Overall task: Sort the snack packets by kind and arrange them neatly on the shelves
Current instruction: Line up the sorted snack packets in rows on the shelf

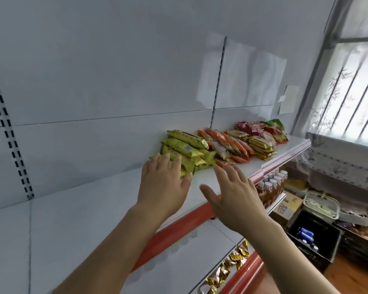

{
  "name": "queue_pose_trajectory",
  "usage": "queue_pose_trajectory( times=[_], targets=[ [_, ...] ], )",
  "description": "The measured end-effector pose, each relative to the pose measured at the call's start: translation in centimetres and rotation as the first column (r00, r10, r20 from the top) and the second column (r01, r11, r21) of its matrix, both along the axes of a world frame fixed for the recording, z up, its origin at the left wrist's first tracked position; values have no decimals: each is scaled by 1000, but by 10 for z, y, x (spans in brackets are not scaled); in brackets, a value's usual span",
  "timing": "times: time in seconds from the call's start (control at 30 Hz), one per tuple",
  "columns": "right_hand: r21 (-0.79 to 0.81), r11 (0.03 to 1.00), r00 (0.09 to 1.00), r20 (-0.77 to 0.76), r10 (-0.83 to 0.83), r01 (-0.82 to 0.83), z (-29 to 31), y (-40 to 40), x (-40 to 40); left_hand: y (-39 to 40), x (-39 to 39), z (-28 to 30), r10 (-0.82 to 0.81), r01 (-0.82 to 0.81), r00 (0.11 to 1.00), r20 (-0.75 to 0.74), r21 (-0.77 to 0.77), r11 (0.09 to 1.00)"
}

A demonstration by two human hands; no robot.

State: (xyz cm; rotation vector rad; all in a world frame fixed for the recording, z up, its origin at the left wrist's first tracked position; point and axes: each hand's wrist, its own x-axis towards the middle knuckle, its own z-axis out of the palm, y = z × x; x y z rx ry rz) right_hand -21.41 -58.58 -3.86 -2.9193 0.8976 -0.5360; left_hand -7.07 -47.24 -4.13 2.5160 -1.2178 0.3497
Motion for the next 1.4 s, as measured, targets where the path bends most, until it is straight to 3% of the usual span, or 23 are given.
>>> queue_pose_trajectory(
  times=[0.3,0.47,0.6,0.77,0.87,0.97,1.03,1.13,1.2,1.3,1.4],
  targets=[
    [65,992,986,133,99,-108,-1,-114,84,-103,61,-4,33,-33,999,-27,21,999],
    [68,967,956,181,230,-245,-1,-164,133,-138,83,-8,194,-194,981,-16,23,981],
    [99,912,915,118,386,-398,-2,-189,155,-160,93,-17,209,-226,969,-133,-128,966],
    [-12,834,811,228,539,-551,-6,-212,164,-172,88,-17,200,-295,934,-294,-324,899],
    [-89,810,721,408,560,-580,-6,-217,160,-174,79,-5,230,-395,894,-386,-431,811],
    [-220,769,587,532,610,-600,-10,-214,155,-176,74,12,190,-527,822,-536,-592,610],
    [-289,709,531,499,685,-643,-16,-206,154,-178,75,19,38,-566,774,-632,-664,488],
    [-301,603,491,374,787,-739,-28,-196,155,-174,74,21,-59,-594,734,-677,-682,427],
    [-219,611,497,409,765,-761,-29,-195,155,-165,74,18,-56,-617,725,-686,-684,389],
    [-150,715,578,486,655,-683,-24,-196,162,-147,77,13,-73,-648,703,-708,-679,345],
    [-115,800,738,328,590,-589,-13,-186,174,-132,75,10,-78,-651,692,-718,-667,363]
  ],
)
